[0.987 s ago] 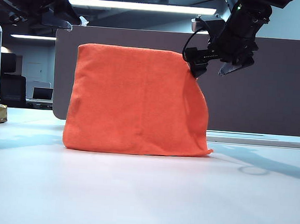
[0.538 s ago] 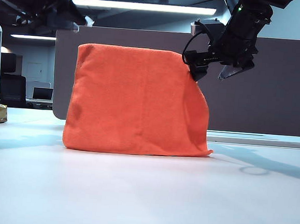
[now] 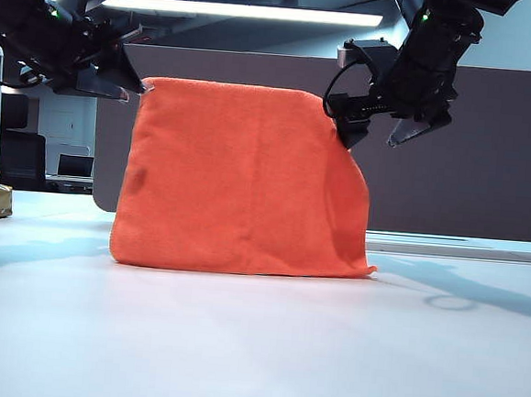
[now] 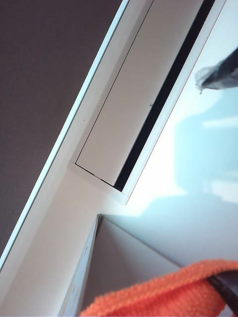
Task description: Pick up the cloth from the table and use it to cover the mirror.
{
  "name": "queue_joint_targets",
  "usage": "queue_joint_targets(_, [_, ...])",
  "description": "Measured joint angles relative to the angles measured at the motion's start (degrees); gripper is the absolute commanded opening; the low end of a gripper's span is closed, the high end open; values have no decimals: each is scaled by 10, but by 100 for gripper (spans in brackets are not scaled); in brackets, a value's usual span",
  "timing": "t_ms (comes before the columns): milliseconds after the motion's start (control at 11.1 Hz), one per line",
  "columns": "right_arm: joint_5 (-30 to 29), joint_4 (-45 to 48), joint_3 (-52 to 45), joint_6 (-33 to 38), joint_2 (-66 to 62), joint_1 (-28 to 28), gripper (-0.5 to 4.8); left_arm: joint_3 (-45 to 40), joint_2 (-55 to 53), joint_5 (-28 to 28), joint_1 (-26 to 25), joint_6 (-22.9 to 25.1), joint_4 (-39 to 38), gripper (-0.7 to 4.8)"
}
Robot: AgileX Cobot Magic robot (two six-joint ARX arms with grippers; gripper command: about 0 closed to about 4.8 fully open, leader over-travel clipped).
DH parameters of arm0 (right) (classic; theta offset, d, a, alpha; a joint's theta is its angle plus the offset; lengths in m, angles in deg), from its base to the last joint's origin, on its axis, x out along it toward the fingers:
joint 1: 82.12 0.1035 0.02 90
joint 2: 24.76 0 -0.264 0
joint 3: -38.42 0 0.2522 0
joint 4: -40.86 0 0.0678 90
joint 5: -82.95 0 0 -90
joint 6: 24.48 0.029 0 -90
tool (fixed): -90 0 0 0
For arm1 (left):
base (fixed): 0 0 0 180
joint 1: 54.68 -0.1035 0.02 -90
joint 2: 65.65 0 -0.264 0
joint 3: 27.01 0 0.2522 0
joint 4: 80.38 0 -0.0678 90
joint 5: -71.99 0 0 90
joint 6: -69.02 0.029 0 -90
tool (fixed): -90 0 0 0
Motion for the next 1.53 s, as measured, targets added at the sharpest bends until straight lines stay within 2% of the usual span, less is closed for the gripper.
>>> queue_joint_targets(359, [-9, -13, 0, 0, 0, 0, 479, 0, 0, 20, 0, -2, 25, 119])
queue_joint_targets(449, [-9, -13, 0, 0, 0, 0, 479, 0, 0, 4, 2, -29, 102, 119])
queue_joint_targets(538, [-9, -13, 0, 0, 0, 0, 479, 0, 0, 3, 4, -35, 112, 117])
queue_joint_targets(987, [-17, -14, 0, 0, 0, 0, 479, 1, -34, 3, 4, -35, 116, 115])
queue_joint_targets(1525, [-9, -92, 0, 0, 0, 0, 479, 1, -38, 4, 8, -35, 109, 115])
